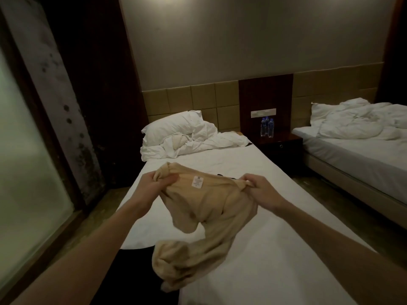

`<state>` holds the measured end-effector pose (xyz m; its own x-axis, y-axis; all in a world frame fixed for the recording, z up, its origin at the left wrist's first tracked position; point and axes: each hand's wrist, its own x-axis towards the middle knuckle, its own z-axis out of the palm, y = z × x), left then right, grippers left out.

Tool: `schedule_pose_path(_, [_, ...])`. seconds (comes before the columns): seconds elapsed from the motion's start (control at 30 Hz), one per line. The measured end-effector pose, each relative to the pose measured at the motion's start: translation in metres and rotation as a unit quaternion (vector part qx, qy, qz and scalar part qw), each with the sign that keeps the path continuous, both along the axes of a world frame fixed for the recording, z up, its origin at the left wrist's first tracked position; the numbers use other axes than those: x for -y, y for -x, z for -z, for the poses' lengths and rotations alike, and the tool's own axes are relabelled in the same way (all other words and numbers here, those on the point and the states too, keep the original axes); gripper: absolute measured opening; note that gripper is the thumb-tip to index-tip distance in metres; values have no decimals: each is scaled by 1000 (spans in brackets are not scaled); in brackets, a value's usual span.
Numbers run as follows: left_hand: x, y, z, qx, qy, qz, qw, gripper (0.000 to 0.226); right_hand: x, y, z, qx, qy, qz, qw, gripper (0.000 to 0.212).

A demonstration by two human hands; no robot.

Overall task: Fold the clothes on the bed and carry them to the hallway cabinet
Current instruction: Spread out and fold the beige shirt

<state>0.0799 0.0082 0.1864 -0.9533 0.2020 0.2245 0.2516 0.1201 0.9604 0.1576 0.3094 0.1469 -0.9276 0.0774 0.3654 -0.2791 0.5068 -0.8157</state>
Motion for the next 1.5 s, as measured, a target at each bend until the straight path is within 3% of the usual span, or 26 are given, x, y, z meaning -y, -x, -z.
schedule_pose_path(0.13, [16, -17, -24, -24, 8, 53, 998, 44, -16, -10, -62, -25, 40, -24, 999, 19])
schedule_pose_path(0.3, [28, -49, -53, -72, 2, 57, 996, 25, -25, -39, -115, -52, 69, -53, 995, 18])
schedule_pose_path(0.5, [40, -98, -64, -69, -60, 29, 995, 26, -12, -94, -132, -61, -14, -54, 997, 30])
schedule_pose_path(0.7, [48, -155, -71, -107, -44, 45, 992, 35, -9, -144, -137, -116, -61, 0, 991, 29])
schedule_pose_path(0.87, [50, -172, -88, -108, -51, 54, 991, 20, -10, -159, -144, -199, -72, 37, 977, 20])
schedule_pose_path(1.03, [39, -145, -90, -143, -17, 7, 990, 19, -16, -135, -141, -216, -69, 72, 971, 13])
schedule_pose_path(1.27, [-4, -38, -55, -231, 119, -114, 959, 13, -39, -50, -102, -185, -71, 154, 968, 12])
schedule_pose_path(1.5, [-52, 97, 36, -183, 207, -146, 950, 17, -75, 82, -6, -74, -78, 198, 974, 19])
